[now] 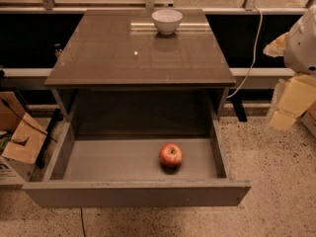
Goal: Pick apple from top drawer and place on counter
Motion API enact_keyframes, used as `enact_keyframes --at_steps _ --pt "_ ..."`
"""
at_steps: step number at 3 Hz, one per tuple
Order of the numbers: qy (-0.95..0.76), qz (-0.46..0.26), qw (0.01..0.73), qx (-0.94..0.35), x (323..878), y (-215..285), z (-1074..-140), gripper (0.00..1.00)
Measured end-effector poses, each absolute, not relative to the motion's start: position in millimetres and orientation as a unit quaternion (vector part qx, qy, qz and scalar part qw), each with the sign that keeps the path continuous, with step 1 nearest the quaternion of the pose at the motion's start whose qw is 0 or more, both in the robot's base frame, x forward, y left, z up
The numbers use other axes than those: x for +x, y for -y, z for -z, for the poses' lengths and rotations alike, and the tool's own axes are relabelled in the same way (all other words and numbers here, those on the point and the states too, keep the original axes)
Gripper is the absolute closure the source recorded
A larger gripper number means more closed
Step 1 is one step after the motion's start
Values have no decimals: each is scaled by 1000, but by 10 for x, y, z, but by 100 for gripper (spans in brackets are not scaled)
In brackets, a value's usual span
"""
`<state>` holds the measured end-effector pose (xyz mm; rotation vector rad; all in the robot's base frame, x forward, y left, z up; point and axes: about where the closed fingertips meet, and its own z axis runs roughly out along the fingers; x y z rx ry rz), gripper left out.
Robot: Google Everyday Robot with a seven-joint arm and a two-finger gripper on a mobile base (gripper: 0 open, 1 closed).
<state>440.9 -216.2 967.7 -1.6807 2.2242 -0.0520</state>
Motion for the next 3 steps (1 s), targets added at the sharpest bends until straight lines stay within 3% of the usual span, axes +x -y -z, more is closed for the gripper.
enact_keyframes --at_steps 2,3 --pt "-798 -58 216 -560 4521 2172 -8944 0" --pt "-798 -59 219 -559 4534 2168 -8937 0"
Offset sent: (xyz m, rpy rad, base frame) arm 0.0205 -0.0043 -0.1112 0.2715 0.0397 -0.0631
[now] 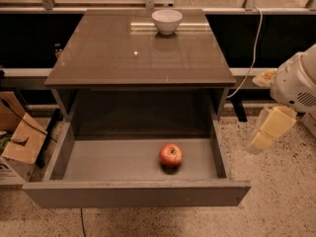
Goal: Pick apple from top drawer and place on counter
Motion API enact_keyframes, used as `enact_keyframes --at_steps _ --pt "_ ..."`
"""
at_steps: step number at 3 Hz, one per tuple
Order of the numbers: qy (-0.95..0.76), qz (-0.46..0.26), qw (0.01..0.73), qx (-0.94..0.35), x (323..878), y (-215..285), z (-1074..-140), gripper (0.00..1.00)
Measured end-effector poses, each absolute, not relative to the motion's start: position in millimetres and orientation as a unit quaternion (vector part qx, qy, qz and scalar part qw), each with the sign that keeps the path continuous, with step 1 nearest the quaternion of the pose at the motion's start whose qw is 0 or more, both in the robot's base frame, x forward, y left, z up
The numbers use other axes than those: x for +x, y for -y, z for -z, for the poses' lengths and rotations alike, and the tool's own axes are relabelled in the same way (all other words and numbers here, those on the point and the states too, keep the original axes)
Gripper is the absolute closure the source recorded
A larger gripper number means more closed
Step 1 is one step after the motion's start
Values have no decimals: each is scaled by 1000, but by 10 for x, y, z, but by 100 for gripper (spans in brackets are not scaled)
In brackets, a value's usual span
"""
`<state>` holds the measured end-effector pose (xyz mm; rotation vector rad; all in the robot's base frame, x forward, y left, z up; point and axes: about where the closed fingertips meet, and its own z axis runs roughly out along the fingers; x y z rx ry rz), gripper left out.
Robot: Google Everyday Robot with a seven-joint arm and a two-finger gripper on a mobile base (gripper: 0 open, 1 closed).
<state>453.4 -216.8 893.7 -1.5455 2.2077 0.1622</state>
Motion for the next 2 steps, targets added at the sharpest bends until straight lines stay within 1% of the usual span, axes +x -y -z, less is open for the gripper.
enact_keyframes --at_steps 1,2 --pt "-789 -79 213 -571 4499 2004 -8794 0" --pt "-774 -111 217 -584 4462 1679 -8531 0"
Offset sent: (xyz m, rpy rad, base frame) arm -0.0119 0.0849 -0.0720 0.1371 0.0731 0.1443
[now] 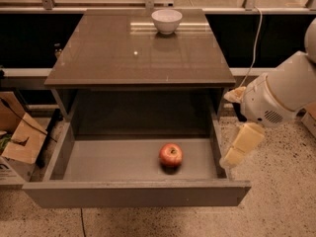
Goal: Pick apple from top drawer and place on counter
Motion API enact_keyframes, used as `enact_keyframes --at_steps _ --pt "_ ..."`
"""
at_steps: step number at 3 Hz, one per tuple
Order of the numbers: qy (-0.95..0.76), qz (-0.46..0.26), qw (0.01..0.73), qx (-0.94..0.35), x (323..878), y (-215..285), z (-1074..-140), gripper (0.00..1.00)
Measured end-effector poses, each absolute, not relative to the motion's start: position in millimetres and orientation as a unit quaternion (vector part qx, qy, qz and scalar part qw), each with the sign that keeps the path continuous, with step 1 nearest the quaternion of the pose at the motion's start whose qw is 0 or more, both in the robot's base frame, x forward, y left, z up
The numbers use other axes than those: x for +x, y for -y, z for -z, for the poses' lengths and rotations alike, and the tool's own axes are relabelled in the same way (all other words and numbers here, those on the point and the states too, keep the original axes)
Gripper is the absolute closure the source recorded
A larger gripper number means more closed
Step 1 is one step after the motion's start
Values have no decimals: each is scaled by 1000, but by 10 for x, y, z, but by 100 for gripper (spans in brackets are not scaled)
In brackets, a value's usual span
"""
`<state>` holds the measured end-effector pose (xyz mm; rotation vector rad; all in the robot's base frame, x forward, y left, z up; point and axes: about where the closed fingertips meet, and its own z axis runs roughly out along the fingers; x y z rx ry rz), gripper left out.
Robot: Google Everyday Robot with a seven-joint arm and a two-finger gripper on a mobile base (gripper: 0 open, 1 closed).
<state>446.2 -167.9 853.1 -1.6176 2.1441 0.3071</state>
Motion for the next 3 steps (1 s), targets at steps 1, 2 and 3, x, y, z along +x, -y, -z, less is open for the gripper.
enact_keyframes --at_steps 1,2,3 --pt "-761 -159 233 -585 4506 1258 -8102 0" --pt "-761 -183 243 -573 4605 1017 -7836 0" --pt "-771 -204 246 -550 4767 838 -7509 0"
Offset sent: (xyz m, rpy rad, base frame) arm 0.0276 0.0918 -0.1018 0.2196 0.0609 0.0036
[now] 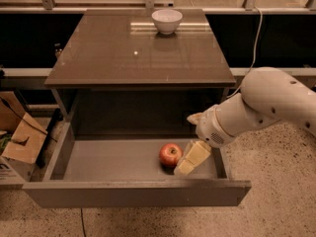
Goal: Pick apple from top drawer and place on counter
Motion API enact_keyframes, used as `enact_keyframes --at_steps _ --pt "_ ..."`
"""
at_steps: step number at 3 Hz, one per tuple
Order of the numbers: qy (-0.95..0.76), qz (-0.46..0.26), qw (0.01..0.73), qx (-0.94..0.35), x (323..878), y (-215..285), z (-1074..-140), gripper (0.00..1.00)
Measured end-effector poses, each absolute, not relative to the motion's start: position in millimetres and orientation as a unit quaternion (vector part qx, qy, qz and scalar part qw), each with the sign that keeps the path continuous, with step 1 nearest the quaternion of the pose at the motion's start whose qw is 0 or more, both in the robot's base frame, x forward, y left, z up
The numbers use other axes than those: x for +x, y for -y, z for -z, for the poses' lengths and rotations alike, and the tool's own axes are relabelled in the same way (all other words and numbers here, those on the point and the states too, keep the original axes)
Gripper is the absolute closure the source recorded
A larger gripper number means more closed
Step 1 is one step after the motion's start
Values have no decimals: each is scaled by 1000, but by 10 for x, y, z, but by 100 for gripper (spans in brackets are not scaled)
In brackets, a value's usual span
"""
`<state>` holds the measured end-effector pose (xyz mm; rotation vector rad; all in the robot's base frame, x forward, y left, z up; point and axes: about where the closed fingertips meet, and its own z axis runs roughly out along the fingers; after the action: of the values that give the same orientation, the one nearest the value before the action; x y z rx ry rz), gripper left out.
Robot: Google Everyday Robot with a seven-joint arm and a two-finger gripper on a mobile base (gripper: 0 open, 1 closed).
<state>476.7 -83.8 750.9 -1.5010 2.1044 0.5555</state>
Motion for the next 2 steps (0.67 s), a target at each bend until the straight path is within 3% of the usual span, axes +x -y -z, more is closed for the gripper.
enact_keyframes --at_steps 2 --pt "-798 -229 242 -502 5176 571 -6906 0"
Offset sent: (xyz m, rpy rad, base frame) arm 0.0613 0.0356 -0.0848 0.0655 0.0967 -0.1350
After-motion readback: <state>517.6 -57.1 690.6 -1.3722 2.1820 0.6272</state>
